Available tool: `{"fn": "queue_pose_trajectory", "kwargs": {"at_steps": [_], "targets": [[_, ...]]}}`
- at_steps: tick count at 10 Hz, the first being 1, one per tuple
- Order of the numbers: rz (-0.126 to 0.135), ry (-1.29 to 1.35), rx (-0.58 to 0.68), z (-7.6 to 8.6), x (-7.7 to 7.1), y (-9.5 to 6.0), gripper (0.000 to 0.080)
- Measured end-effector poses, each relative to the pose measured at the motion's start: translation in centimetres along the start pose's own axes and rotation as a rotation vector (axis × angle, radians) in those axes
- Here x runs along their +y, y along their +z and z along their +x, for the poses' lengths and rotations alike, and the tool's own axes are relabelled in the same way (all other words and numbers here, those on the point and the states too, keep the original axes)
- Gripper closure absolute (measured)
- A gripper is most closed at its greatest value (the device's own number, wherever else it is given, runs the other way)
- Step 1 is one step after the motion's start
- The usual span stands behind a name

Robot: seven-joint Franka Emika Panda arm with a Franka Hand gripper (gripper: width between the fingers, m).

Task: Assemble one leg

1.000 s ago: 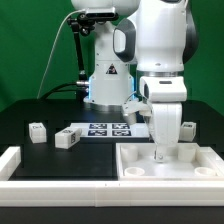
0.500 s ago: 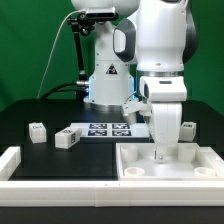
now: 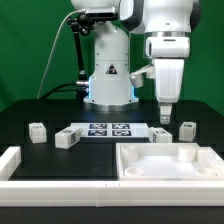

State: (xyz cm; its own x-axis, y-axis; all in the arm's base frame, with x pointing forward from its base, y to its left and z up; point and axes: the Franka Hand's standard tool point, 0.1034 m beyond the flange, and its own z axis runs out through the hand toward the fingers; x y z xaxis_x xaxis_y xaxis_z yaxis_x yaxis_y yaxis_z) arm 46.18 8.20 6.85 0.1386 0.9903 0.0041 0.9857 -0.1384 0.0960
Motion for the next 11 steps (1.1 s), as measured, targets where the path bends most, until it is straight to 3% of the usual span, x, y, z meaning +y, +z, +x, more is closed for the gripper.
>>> {"fn": "queue_pose_trajectory", "kwargs": {"at_steps": [3, 4, 5, 7, 9, 11], "targets": [[0.005, 0.211, 0.003, 0.1, 0.0, 0.1, 0.015], [-0.009, 0.328, 0.024, 0.0, -0.1, 0.1, 0.015], [-0.018, 0.477, 0.052, -0.5, -1.2, 0.4, 0.015], [0.007, 0.861, 0.07, 0.1, -3.5, 0.7, 0.015], [0.033, 1.114, 0.069, 1.0, -4.2, 1.2, 0.015], [0.042, 1.257, 0.071, 1.0, -4.2, 1.2, 0.015]]}}
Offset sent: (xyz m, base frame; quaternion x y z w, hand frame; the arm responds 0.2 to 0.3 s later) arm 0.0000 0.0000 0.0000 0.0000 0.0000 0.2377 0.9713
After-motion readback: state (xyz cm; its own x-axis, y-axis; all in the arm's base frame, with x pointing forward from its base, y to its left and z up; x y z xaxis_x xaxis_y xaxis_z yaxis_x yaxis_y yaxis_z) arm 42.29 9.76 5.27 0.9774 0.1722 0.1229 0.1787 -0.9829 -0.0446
